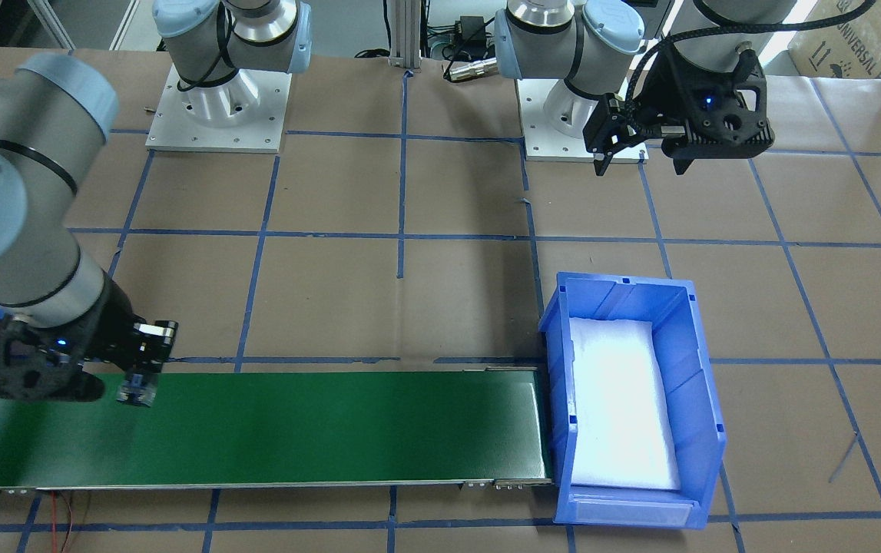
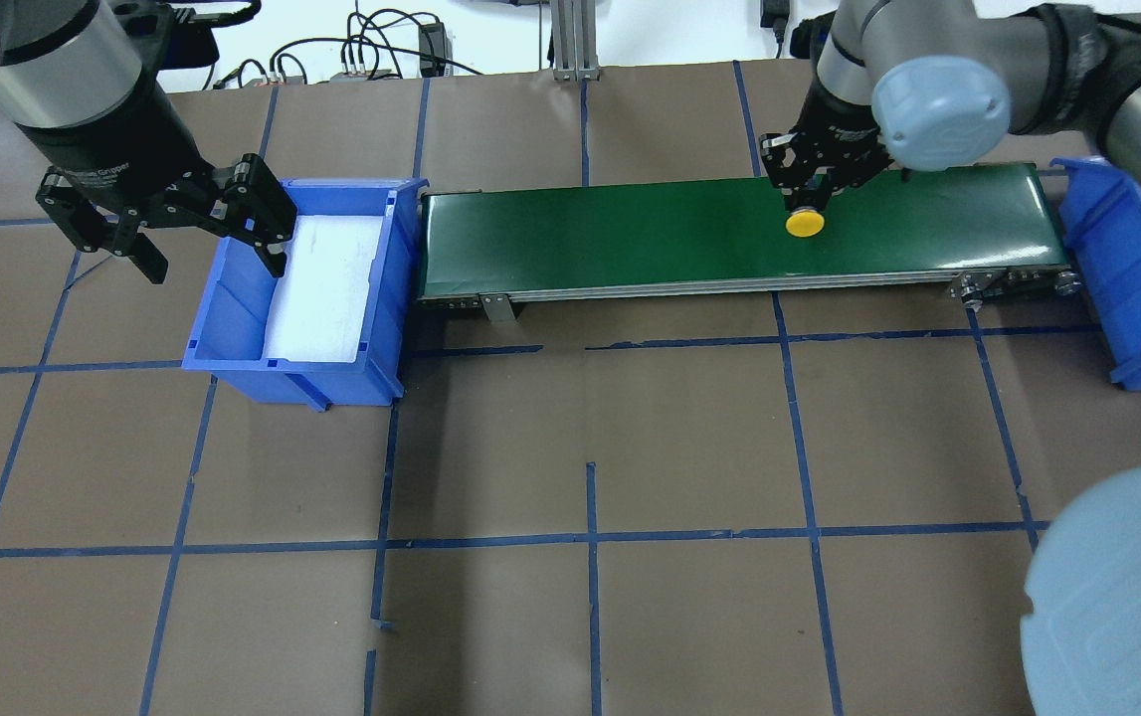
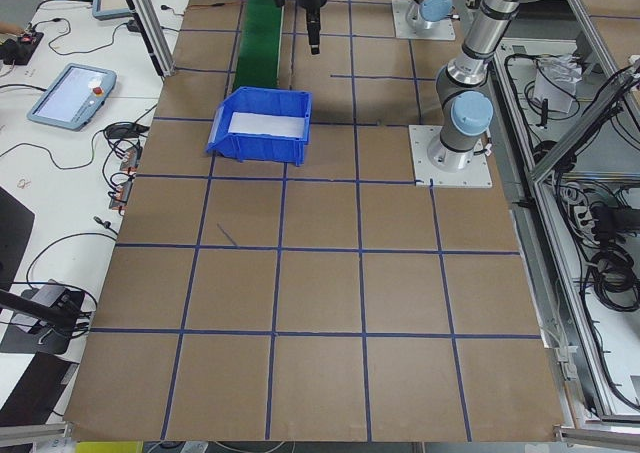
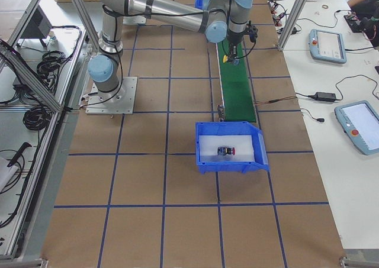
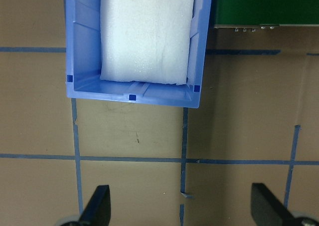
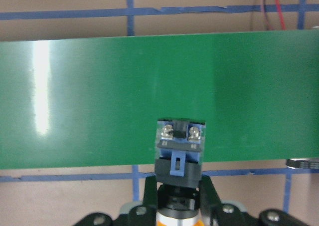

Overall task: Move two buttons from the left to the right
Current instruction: 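Carry the yellow-capped button into the far bin with the right gripper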

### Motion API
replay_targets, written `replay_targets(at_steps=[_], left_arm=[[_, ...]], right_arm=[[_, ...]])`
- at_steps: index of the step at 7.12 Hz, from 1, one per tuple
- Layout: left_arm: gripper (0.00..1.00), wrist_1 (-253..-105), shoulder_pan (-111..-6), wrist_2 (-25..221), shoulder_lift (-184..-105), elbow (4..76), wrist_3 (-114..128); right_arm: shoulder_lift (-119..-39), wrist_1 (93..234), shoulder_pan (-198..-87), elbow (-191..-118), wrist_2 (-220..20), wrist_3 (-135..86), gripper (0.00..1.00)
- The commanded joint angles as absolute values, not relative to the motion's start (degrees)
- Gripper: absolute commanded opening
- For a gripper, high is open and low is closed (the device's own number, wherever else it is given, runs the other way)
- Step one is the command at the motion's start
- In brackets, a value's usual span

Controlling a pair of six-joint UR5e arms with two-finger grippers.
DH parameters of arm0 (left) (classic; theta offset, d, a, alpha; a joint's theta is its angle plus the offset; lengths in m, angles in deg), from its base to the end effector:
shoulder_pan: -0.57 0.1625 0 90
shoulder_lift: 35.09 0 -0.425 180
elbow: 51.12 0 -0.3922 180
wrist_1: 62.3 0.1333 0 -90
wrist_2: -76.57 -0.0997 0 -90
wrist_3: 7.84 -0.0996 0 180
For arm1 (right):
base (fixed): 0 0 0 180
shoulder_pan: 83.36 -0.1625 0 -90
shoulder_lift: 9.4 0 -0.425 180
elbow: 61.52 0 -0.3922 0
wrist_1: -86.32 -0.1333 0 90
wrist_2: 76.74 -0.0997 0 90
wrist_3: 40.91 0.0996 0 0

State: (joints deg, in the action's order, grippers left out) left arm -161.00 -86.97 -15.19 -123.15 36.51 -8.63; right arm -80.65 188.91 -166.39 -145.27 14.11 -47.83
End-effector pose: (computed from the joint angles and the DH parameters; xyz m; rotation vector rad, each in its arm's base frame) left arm -0.1100 -0.4736 0.5098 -0.0435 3.1104 0.1205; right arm 0.0557 -0.6308 0.3806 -0.0014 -3.1267 -0.0004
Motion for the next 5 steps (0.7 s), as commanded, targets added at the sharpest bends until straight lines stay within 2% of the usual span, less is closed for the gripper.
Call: replay_targets(at_steps=[1,3,5], left_arm=[[1.00,-161.00,-86.97,-15.19,-123.15,36.51,-8.63],[1.00,-161.00,-86.97,-15.27,-123.15,36.51,-8.63],[1.00,-161.00,-86.97,-15.19,-123.15,36.51,-8.63]], right_arm=[[-83.66,185.37,-154.08,-144.66,15.72,-65.52,0.05],[-83.58,185.72,-143.17,-143.44,16.51,-79.95,0.05],[-81.14,186.42,-137.09,-139.15,16.86,-89.91,0.05]])
